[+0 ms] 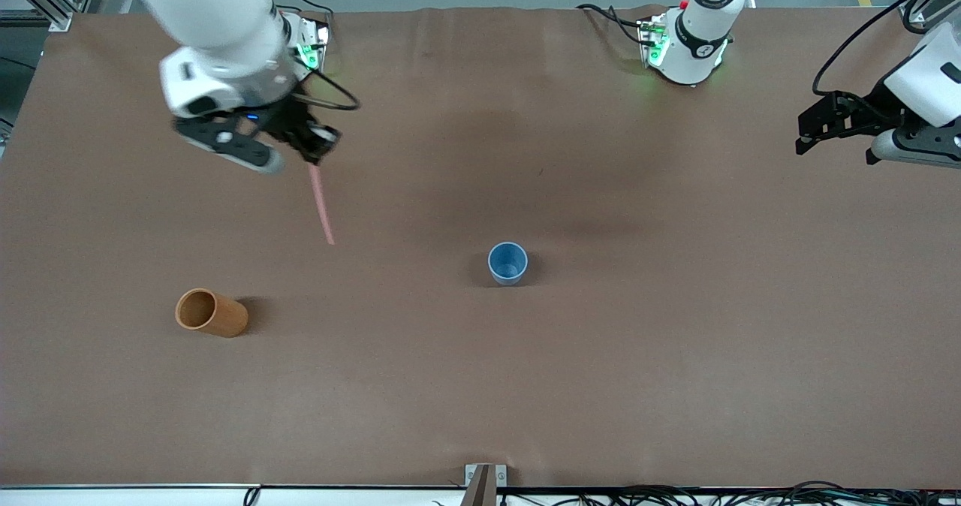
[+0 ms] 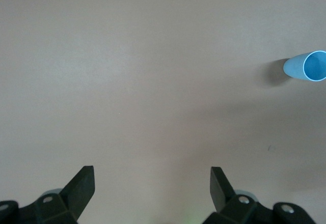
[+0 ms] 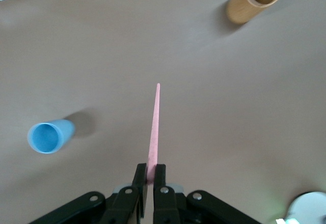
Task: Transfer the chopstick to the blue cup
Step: 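Carry the pink stick over the blue cup with the right gripper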
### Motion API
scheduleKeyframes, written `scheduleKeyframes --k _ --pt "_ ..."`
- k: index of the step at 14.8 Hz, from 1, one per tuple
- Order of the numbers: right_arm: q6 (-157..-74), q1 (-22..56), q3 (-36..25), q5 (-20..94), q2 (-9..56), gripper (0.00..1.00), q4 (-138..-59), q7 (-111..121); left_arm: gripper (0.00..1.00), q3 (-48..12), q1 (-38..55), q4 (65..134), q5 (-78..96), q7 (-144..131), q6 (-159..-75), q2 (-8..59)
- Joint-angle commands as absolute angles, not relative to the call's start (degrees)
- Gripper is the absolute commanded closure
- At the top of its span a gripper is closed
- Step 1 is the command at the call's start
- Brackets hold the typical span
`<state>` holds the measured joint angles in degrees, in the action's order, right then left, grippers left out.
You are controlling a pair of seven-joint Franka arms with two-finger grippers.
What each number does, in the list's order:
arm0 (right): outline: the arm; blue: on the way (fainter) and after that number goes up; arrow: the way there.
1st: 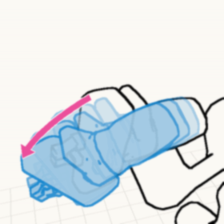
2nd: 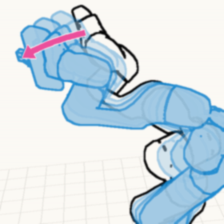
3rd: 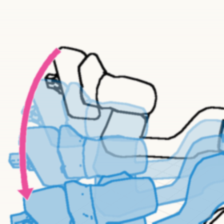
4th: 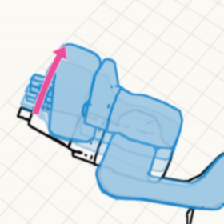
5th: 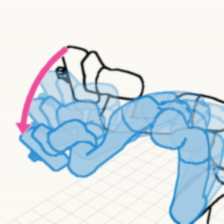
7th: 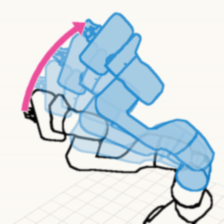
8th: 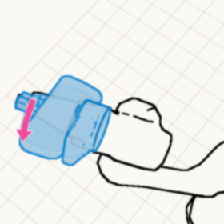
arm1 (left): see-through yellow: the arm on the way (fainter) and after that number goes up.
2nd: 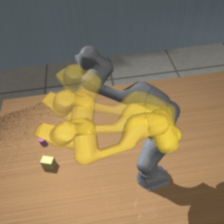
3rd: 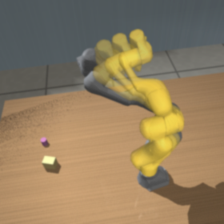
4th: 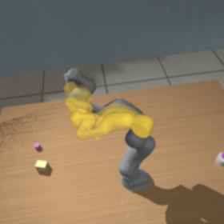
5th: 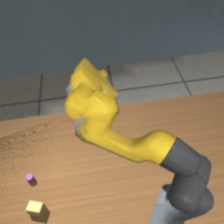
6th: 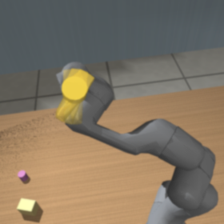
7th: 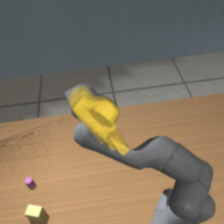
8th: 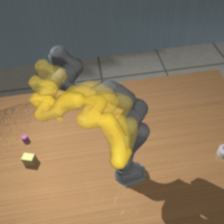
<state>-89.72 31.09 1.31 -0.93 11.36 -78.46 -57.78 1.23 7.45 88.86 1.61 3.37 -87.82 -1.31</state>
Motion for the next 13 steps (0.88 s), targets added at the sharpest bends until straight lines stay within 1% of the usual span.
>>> scheduleKeyframes --k 1,2,3,6,9,13 --pt "-89.3 36.2 0.5 -1.6 23.3 1.00 -63.9 -66.1 0.00 1.5 7.4 87.5 2.0 4.0 -87.8 -0.8" --pt "-91.6 37.6 0.7 -1.6 25.8 1.00 -62.3 -67.4 0.00 1.5 7.5 87.5 2.0 3.5 -87.8 -0.7" --pt "-94.5 38.6 1.4 -1.5 27.0 1.00 -62.2 -67.8 0.00 1.5 7.5 87.4 2.1 3.4 -87.8 -0.6" --pt "-103.2 38.8 2.9 5.2 30.0 1.00 -62.1 -69.7 0.00 1.4 7.6 87.1 2.3 3.6 -87.8 -0.3" --pt "-104.4 40.5 3.1 5.4 31.7 1.00 -62.1 -69.8 0.00 1.4 7.6 85.7 2.1 3.5 -87.8 0.4" --pt "-104.6 42.1 3.3 5.5 34.2 0.99 -62.1 -69.8 0.00 1.4 7.6 85.7 2.4 3.6 -87.8 0.4"
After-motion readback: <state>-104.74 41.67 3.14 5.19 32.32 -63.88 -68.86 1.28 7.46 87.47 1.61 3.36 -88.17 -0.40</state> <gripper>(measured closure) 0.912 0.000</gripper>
